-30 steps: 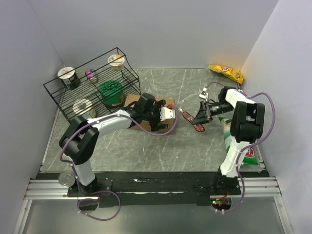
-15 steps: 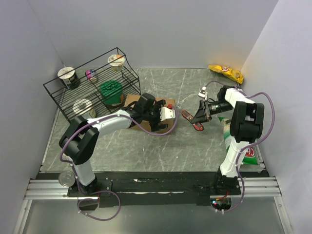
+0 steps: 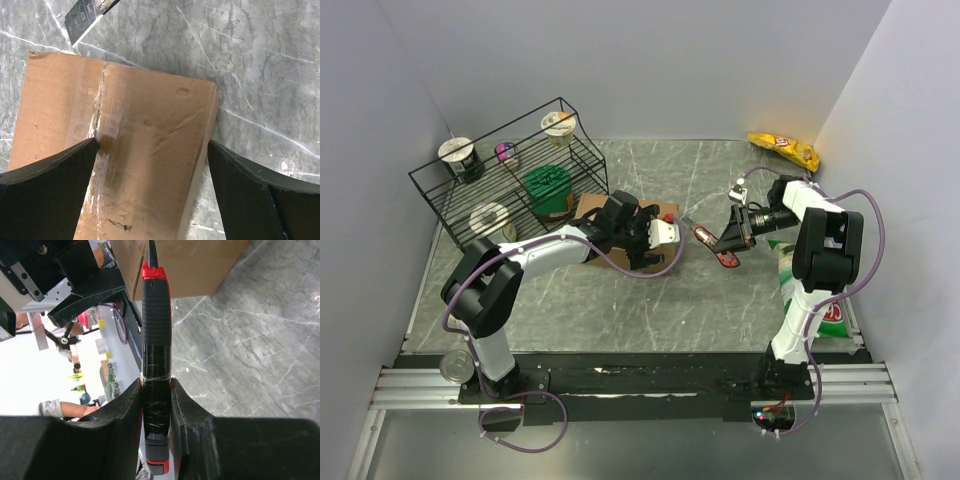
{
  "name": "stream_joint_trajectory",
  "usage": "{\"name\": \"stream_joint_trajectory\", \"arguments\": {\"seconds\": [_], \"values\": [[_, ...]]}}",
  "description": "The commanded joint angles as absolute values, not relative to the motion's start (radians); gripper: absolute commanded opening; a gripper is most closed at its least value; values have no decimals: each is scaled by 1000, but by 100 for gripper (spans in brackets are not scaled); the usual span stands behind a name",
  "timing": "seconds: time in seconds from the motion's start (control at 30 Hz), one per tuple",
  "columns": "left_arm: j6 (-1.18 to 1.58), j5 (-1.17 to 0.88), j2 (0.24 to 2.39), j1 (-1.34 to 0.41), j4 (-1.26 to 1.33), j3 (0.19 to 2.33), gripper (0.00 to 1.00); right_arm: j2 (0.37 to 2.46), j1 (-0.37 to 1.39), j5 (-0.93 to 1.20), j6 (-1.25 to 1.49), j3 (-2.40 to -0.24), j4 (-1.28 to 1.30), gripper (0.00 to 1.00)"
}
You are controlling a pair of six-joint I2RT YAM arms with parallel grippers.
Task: Unpack the express box
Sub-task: Cut the express box at the center of the board.
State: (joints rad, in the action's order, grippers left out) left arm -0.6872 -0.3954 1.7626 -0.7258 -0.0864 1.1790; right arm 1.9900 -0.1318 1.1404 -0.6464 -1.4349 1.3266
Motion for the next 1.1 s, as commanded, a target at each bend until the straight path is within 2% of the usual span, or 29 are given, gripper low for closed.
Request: {"name": "stream_joint_trajectory", "arguments": {"seconds": [0.0, 1.07], "values": [[-666, -399, 1767, -727, -106, 1192, 96, 1962, -138, 1146, -623, -1434, 1490, 0], [-655, -388, 1775, -727, -101, 1198, 97, 2048, -115, 1175, -693, -1468, 1565, 0]]}}
